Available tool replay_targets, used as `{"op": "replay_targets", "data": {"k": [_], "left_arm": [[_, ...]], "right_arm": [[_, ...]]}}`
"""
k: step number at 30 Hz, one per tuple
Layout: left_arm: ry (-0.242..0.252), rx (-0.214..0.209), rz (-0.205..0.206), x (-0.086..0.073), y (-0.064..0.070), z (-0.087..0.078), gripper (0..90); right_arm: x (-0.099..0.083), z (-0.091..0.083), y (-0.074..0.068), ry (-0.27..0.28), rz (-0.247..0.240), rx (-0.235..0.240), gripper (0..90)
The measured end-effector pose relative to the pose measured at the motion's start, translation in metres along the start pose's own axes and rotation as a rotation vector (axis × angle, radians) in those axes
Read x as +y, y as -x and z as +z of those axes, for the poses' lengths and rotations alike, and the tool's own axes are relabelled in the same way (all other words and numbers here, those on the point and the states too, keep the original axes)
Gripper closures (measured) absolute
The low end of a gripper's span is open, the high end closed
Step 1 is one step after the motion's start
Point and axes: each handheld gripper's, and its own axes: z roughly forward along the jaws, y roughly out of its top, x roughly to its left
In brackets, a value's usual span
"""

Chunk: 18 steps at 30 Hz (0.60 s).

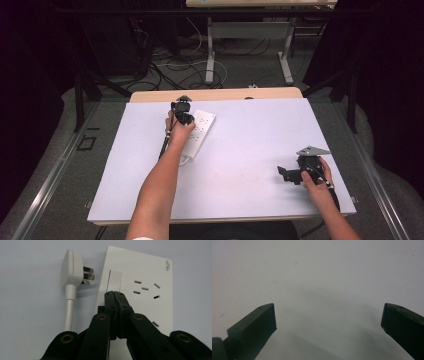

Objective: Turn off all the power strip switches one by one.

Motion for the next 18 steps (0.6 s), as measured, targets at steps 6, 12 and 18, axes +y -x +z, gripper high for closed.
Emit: {"op": "replay_targets", "data": {"k": [6, 12, 18], "left_arm": [[0.006, 0.002, -0.02, 0.001, -0.001, 0.0, 90.0], [0.04, 0.004, -0.022, 0.004, -0.004, -0.005, 90.0], [0.056, -0.01, -0.027, 0.009, -0.005, -0.01, 90.0]], "right_arm": [[0.0, 0.001, 0.0, 0.002, 0.003, 0.005, 0.0], [0.0, 0.001, 0.0, 0.002, 0.001, 0.002, 0.0], [0.0, 0.0, 0.0, 0.005, 0.001, 0.004, 0.0]]}}
